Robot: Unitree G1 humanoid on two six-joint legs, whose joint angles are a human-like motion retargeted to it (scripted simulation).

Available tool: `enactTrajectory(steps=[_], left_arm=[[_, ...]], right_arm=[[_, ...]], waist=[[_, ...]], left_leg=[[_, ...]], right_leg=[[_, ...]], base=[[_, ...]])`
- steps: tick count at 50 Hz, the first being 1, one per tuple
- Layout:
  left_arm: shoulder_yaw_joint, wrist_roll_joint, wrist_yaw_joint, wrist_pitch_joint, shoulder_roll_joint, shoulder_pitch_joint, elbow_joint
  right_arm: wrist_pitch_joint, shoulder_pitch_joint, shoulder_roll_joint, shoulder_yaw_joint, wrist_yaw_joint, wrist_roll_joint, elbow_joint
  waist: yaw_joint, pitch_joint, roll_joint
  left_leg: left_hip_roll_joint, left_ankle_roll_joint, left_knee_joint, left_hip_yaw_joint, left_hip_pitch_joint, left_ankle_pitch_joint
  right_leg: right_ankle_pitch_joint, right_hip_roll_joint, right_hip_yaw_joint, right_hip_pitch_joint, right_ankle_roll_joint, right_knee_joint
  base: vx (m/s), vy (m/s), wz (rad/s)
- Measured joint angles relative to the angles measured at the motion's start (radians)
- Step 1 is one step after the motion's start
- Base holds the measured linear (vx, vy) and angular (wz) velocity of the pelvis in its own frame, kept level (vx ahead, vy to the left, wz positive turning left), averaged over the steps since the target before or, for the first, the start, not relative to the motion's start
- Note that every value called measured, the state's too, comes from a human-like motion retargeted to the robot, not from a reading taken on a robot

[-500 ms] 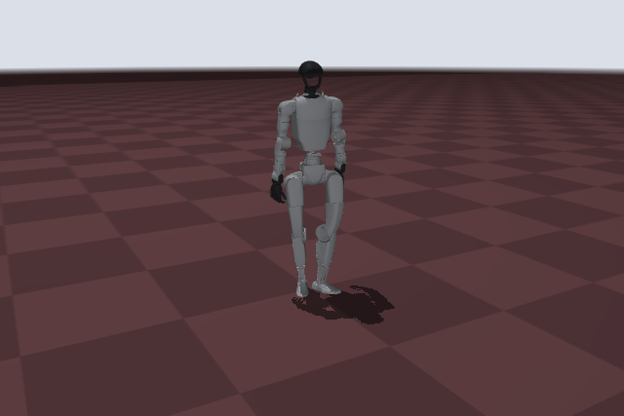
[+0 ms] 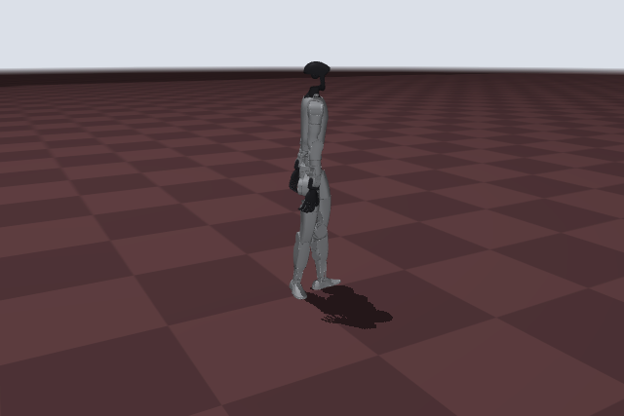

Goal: In place motions

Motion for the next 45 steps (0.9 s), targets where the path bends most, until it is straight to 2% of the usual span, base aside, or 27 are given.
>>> enactTrajectory(steps=[2, 7, 12, 15, 18, 20, 22, 24, 30, 32, 33, 35, 37, 38, 40, 45], left_arm=[[0.019, -0.009, -0.01, -0.003, -0.015, 0.029, 0.014], [0.086, -0.026, -0.04, -0.003, -0.057, 0.082, 0.047], [0.136, -0.082, 0.0, -0.027, -0.081, 0.083, -0.001], [0.106, -0.088, 0.034, -0.039, -0.062, 0.055, -0.031], [0.05, -0.065, 0.055, -0.037, -0.029, 0.017, -0.065], [0.012, -0.041, 0.055, -0.036, -0.002, -0.003, -0.094], [-0.029, -0.007, 0.034, -0.033, 0.032, -0.031, -0.122], [-0.071, 0.037, -0.007, -0.027, 0.067, -0.066, -0.152], [-0.224, 0.178, -0.183, -0.005, 0.157, -0.145, -0.224], [-0.283, 0.228, -0.226, -0.006, 0.173, -0.164, -0.239], [-0.311, 0.252, -0.242, -0.007, 0.178, -0.171, -0.245], [-0.357, 0.306, -0.27, -0.008, 0.178, -0.175, -0.252], [-0.383, 0.354, -0.291, -0.012, 0.167, -0.175, -0.248], [-0.398, 0.385, -0.305, -0.014, 0.154, -0.172, -0.243], [-0.408, 0.424, -0.323, -0.007, 0.128, -0.162, -0.226], [-0.343, 0.365, -0.222, -0.022, 0.094, -0.151, -0.178]], right_arm=[[-0.009, -0.019, 0.013, -0.004, 0.013, 0.009, -0.027], [-0.045, -0.04, 0.068, 0.002, 0.069, 0.096, -0.095], [-0.073, -0.039, 0.091, 0.012, 0.129, 0.175, -0.145], [-0.085, -0.03, 0.083, 0.013, 0.13, 0.138, -0.159], [-0.081, -0.024, 0.06, 0.013, 0.095, 0.077, -0.142], [-0.073, -0.014, 0.047, 0.018, 0.067, 0.05, -0.118], [-0.059, -0.007, 0.041, 0.013, 0.047, 0.051, -0.084], [-0.046, -0.005, 0.039, -0.004, 0.04, 0.074, -0.048], [-0.027, 0.042, 0.038, -0.044, 0.074, 0.156, 0.024], [-0.027, 0.062, 0.039, -0.051, 0.07, 0.16, 0.041], [-0.026, 0.071, 0.04, -0.053, 0.068, 0.157, 0.049], [-0.022, 0.088, 0.041, -0.053, 0.068, 0.138, 0.065], [-0.014, 0.09, 0.042, -0.055, 0.075, 0.11, 0.073], [-0.008, 0.091, 0.044, -0.063, 0.081, 0.091, 0.072], [0.0, 0.09, 0.047, -0.066, 0.088, 0.056, 0.056], [-0.031, 0.069, 0.055, -0.035, 0.077, 0.032, -0.019]], waist=[[0.006, 0.0, 0.002], [-0.006, -0.011, -0.006], [0.007, -0.015, -0.01], [-0.004, -0.008, 0.018], [-0.075, -0.002, 0.086], [-0.138, -0.005, 0.11], [-0.204, -0.006, 0.121], [-0.275, 0.013, 0.138], [-0.424, 0.049, 0.126], [-0.45, 0.058, 0.093], [-0.457, 0.062, 0.072], [-0.43, 0.059, 0.029], [-0.355, 0.047, 0.018], [-0.359, 0.047, 0.025], [-0.324, 0.045, 0.027], [-0.363, 0.036, 0.034]], left_leg=[[0.0, -0.005, -0.016, -0.002, 0.01, 0.037], [-0.013, -0.003, -0.023, 0.021, 0.031, 0.001], [-0.025, 0.004, -0.025, 0.033, 0.044, -0.038], [-0.013, 0.014, -0.024, 0.001, 0.054, -0.056], [0.037, 0.018, -0.016, -0.09, 0.055, -0.053], [0.049, 0.02, -0.013, -0.137, 0.048, -0.047], [0.048, 0.026, -0.012, -0.189, 0.031, -0.04], [0.058, 0.028, -0.011, -0.251, 0.023, -0.032], [0.031, 0.043, -0.008, -0.395, 0.017, -0.025], [-0.007, 0.052, -0.004, -0.426, 0.031, -0.029], [-0.031, 0.057, -0.002, -0.439, 0.042, -0.032], [-0.077, 0.066, -0.004, -0.436, 0.068, -0.041], [-0.083, 0.066, -0.009, -0.386, 0.074, -0.052], [-0.082, 0.069, -0.007, -0.411, 0.074, -0.054], [-0.081, 0.073, -0.008, -0.396, 0.08, -0.062], [-0.087, 0.088, -0.012, -0.429, 0.071, -0.068]], right_leg=[[0.002, -0.001, 0.003, 0.004, 0.004, 0.007], [0.023, -0.008, 0.021, 0.004, 0.006, 0.001], [0.055, -0.024, 0.029, 0.003, 0.007, 0.012], [0.113, -0.035, 0.048, 0.01, -0.038, 0.071], [0.133, -0.057, 0.094, -0.01, -0.134, 0.237], [0.099, -0.083, 0.238, -0.092, -0.131, 0.395], [0.047, -0.058, 0.465, -0.232, -0.064, 0.548], [0.023, 0.0, 0.579, -0.298, -0.021, 0.593], [0.0, 0.177, 0.771, -0.352, -0.018, 0.385], [0.038, 0.198, 0.828, -0.337, -0.033, 0.25], [0.104, 0.196, 0.841, -0.323, -0.063, 0.177], [0.153, 0.261, 1.097, -0.287, -0.048, 0.109], [0.147, 0.16, 0.834, -0.262, -0.09, 0.112], [0.148, 0.157, 0.79, -0.26, -0.094, 0.109], [0.145, 0.167, 0.821, -0.25, -0.084, 0.105], [0.159, 0.171, 0.805, -0.238, -0.086, 0.064]], base=[[0.14, 0.1, -0.19], [0.18, 0.12, -0.28], [0.15, 0.14, -0.17], [0.16, 0.16, 0.42], [0.18, 0.16, 1.26], [0.2, 0.1, 1.56], [0.13, 0.06, 1.8], [0.0, -0.02, 1.99], [0.09, -0.05, 1.75], [0.14, -0.06, 1.43], [0.18, -0.05, 0.99], [0.19, -0.03, 0.04], [0.1, 0.0, -0.6], [0.08, -0.01, 0.17], [0.04, -0.01, 0.09], [0.0, -0.01, 0.14]])
